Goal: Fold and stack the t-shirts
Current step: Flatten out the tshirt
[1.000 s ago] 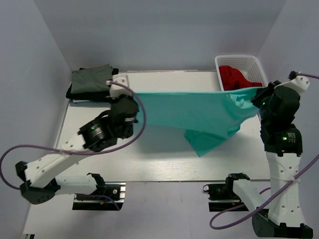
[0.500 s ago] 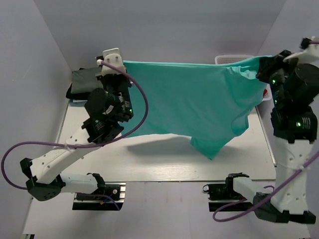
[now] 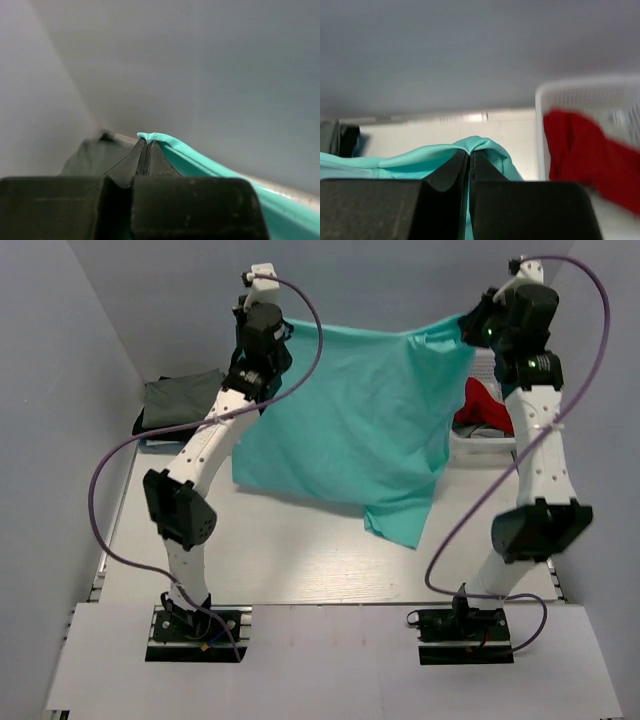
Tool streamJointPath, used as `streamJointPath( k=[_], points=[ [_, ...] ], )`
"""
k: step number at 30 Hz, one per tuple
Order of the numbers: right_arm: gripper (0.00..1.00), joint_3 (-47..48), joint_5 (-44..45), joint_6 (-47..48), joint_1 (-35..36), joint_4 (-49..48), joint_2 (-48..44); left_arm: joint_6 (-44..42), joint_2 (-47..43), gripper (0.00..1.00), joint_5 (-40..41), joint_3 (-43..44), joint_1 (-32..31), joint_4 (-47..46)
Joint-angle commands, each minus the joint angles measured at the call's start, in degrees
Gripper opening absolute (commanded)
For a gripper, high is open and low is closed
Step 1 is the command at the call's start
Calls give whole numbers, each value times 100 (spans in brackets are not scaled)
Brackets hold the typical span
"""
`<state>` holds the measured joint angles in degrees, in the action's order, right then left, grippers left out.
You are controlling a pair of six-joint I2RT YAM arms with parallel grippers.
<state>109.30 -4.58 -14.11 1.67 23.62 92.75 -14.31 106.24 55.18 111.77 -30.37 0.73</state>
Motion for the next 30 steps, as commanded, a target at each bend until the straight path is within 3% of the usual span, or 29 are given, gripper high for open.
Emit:
streamJointPath(
  k=[1, 3, 4, 5, 7, 12, 13, 15, 16, 18, 19, 25, 26, 30],
  points=[
    [0, 2170, -201, 224, -18, -543, 769, 481, 571, 0, -893, 2168, 321, 1084],
    [0, 3276, -175, 198, -9, -402, 1428, 403, 915, 0, -1070, 3319, 392, 1175],
    [0, 3247, -166, 172, -18, -524, 1369, 350, 916, 0, -1227, 3386, 392, 983],
    [0, 3117, -88, 128, -18, -647, 1090, 349, 751, 0, -1316, 3143, 392, 860],
    [0, 1932, 9, 136, -18, -1454, 457, 402, 295, 0, -1615, 2625, 444, 684],
    [0, 586, 230, 539, -26, -1580, -633, 771, -1233, 0, -1677, 674, 444, 551],
    [0, -60, 151, 567, -27, -1501, -740, 850, -1446, 0, -1677, 358, 444, 551],
    [0, -687, -42, 489, 78, -1561, -1238, 1104, -2102, 0, -1738, -827, 444, 604],
    [0, -1848, -69, 418, 1, -1666, -1372, 1105, -2324, 0, -1738, -1284, 444, 525],
    [0, -2655, -148, 200, 17, -1912, -1750, 1324, -2685, 0, -1486, -2638, 304, 201],
    [0, -3616, -505, 15, 9, -2087, -2021, 1525, -2931, 0, -1484, -3286, 304, 260],
    [0, -5944, -509, -680, 35, -2230, -2778, 3298, -3504, 0, -2396, -5414, 268, 1068],
    [0, -6486, -500, -724, 18, -2178, -2954, 3511, -3504, 0, -2859, -5655, 268, 1165],
    [0, -7141, -228, -813, 0, -1757, -3333, 5039, -4004, 0, -3241, -7111, 268, 1525]
  ],
)
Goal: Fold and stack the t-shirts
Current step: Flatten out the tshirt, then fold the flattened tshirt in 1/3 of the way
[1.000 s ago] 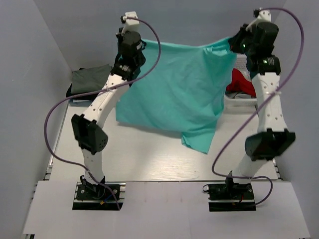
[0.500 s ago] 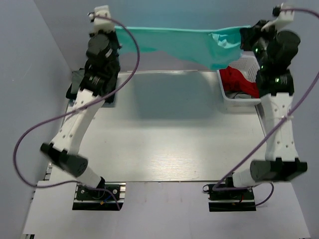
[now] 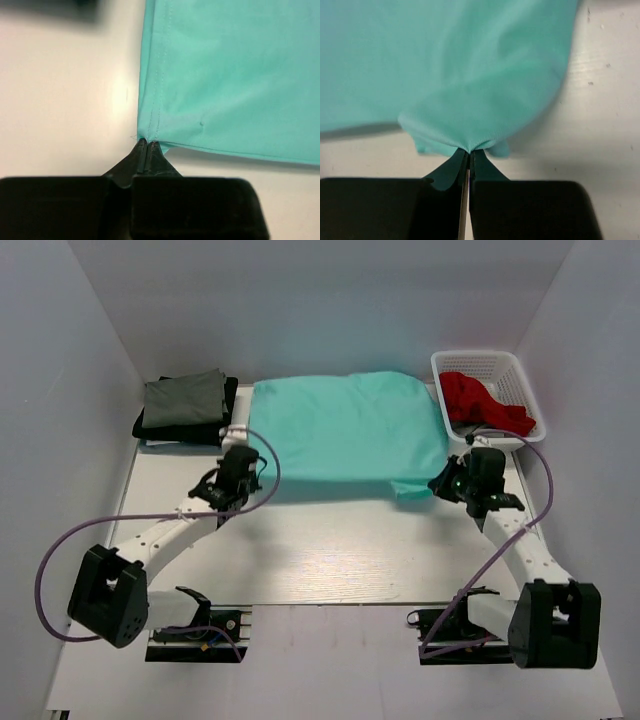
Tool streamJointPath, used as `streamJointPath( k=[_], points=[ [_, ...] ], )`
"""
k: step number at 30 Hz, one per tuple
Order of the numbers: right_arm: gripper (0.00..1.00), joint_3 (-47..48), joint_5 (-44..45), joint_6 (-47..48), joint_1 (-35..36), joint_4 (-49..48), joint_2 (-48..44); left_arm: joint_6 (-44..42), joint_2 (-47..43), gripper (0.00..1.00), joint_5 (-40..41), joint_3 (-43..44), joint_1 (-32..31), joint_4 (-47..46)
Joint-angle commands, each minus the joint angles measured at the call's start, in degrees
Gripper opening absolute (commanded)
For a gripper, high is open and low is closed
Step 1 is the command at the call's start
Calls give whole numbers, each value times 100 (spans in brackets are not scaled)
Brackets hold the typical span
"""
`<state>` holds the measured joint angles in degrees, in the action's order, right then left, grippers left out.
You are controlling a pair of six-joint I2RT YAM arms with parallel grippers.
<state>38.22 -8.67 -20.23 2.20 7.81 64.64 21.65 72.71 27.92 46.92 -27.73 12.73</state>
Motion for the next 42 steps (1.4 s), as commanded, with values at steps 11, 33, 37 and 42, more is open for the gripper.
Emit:
streamJointPath(
  k=[11, 33, 37, 42],
  points=[
    [0, -1484, 103, -605, -44, 581, -672, 2265, -1646, 0, -1272, -1993, 4, 712],
    [0, -34, -530, -60, -26, 1013, 55, 3029, -2191, 0, -745, -1492, 4, 2146],
    [0, 212, -723, -78, -26, 818, 399, 3029, -1866, 0, -639, -1379, 4, 1953],
    [0, 598, -654, -95, -9, 660, 1004, 3029, -1374, 0, -253, -1185, 74, 1760]
  ],
)
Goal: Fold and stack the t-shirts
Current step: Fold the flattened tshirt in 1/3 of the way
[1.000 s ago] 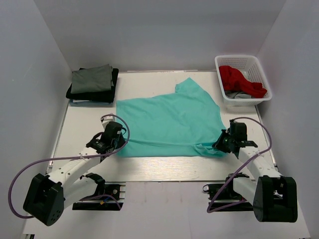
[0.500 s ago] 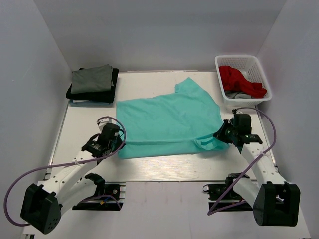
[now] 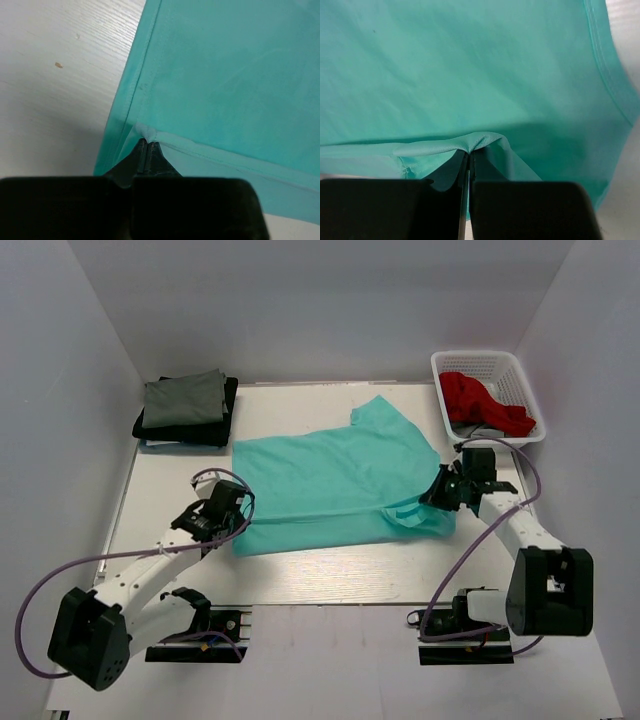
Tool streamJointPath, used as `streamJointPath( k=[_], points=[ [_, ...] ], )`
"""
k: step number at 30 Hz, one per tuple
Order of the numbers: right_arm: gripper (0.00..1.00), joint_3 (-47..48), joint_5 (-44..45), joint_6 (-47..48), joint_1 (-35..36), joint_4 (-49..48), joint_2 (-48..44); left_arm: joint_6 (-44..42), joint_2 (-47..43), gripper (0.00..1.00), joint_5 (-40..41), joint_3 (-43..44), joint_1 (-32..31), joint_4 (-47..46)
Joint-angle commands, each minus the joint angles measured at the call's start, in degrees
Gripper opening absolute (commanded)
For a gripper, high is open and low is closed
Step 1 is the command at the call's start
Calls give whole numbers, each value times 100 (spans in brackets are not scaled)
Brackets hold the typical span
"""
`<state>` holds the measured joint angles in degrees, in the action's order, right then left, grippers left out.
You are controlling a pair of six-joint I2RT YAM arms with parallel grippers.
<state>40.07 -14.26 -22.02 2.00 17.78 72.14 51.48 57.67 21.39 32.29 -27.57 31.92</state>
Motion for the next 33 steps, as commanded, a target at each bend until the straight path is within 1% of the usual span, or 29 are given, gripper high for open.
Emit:
streamJointPath(
  k=[1, 2, 3, 7, 8, 9, 10, 11, 12, 13, 14, 15, 16, 18, 19, 20, 22, 23, 24, 25, 26, 28, 29, 31, 33],
  points=[
    [0, 448, -77, 84, 11, -337, 335, 46, 296, 0, 514, 277, 111, -230],
    [0, 509, 19, 110, -93, -345, 414, 46, 384, 0, 568, 277, 112, -230],
    [0, 649, 37, 110, 27, -319, 659, 98, 472, 0, 568, 338, 112, -291],
    [0, 1028, 108, 163, 55, -231, 1214, 283, 999, 0, 911, 602, 112, -292],
    [0, 1185, 151, 154, 55, -240, 1311, 283, 1105, 4, 963, 664, 112, -292],
    [0, 1361, 152, 172, 55, -223, 1581, 283, 1350, 13, 964, 830, 112, -292],
    [11, 1458, 195, 198, 64, -196, 1671, 283, 1483, 29, 1068, 927, 112, -292],
    [21, 1677, 283, 198, 64, -48, 1872, 283, 1623, 74, 1069, 1189, 112, -170],
    [27, 1836, 344, 198, 72, -29, 1926, 283, 1755, 94, 1226, 1339, 112, -73],
    [43, 1950, 415, 189, 64, -3, 1953, 283, 1974, 100, 1306, 1489, 112, 32],
    [53, 1986, 433, 181, 64, 6, 1953, 283, 2054, 100, 1307, 1777, 164, 233],
    [70, 2030, 450, 242, 72, 24, 1936, 283, 2108, 100, 1402, 1911, 164, 323],
    [90, 2126, 459, 233, 72, 76, 1866, 283, 2108, 100, 1464, 2104, 164, 428],
    [90, 2110, 520, 259, 72, 146, 1655, 231, 2021, 100, 1413, 2158, 164, 429],
    [90, 1953, 538, 251, 55, 182, 1445, 161, 1942, 100, 1316, 2158, 164, 429],
    [90, 1856, 565, 268, 81, 199, 1200, 73, 1863, 100, 1194, 2158, 164, 229],
    [90, 1383, 547, 216, 81, 199, 961, -339, 1652, 100, 728, 2045, 95, -53],
    [90, 1145, 512, 233, 73, 199, 612, -436, 1651, 100, 413, 1992, 16, -185],
    [90, 1039, 495, 242, 72, 208, 513, -664, 1590, 100, 201, 1930, 15, -465],
    [90, 959, 486, 260, 81, 217, 364, -736, 1589, 100, -27, 1817, 15, -589],
    [90, 802, 460, 268, 90, 234, 267, -736, 1650, 100, -438, 1763, 15, -695],
    [90, 765, 233, 225, 125, 261, 257, -903, 1747, 100, -784, 1588, 15, -1047],
    [89, 721, 144, 216, 151, 278, 266, -903, 1870, 100, -1151, 1587, 15, -1135],
    [89, 660, -224, 120, 213, 121, 344, -965, 1976, 100, -1356, 1456, -37, -1320],
    [89, 642, -357, 49, 292, -28, 563, -965, 2038, 100, -1488, 1245, -38, -1442]
  ],
)
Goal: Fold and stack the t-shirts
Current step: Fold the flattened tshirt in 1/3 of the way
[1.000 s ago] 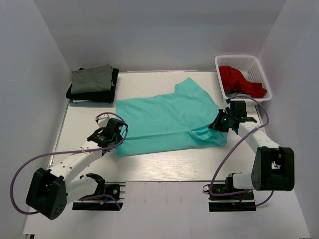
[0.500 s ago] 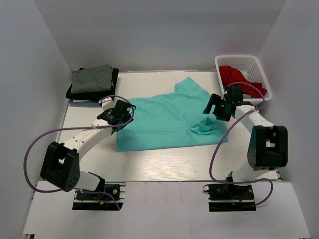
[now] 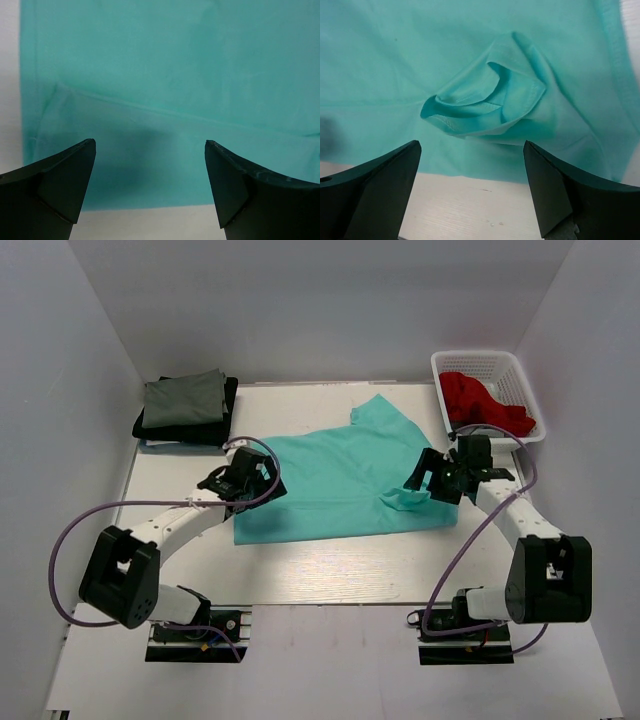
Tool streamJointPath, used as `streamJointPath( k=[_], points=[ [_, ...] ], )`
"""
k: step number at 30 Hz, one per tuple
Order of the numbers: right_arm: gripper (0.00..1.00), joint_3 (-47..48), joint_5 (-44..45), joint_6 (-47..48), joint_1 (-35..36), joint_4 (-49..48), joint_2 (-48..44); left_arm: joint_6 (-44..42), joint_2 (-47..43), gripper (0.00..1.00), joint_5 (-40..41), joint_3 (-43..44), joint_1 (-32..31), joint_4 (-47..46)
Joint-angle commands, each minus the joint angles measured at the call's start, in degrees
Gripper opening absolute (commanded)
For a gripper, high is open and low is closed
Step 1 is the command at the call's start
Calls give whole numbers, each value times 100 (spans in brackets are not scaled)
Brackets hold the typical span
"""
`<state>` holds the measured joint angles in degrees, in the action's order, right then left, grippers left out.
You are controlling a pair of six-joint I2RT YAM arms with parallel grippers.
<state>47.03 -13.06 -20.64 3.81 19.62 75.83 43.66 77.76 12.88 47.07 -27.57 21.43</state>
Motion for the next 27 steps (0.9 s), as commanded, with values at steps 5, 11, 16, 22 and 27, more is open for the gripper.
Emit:
streamJointPath(
  k=[5, 11, 16, 22, 27],
  points=[
    [86, 44, -610, -317, 286, -484, 782, -182, -32, 100, -638, -470, -38, -394],
    [70, 587, -540, -668, 462, -949, 1530, -182, -32, 100, -339, -585, -38, -227],
    [75, 1255, -118, -985, 682, -1180, 2040, -68, -85, 100, -173, -690, -38, -43],
    [80, 1844, 356, -872, 858, -1004, 2612, 46, -252, 100, 12, -743, -38, 72],
    [84, 2057, 540, -450, 928, -793, 2507, 46, -304, 100, 65, -743, -38, 177]
  ],
)
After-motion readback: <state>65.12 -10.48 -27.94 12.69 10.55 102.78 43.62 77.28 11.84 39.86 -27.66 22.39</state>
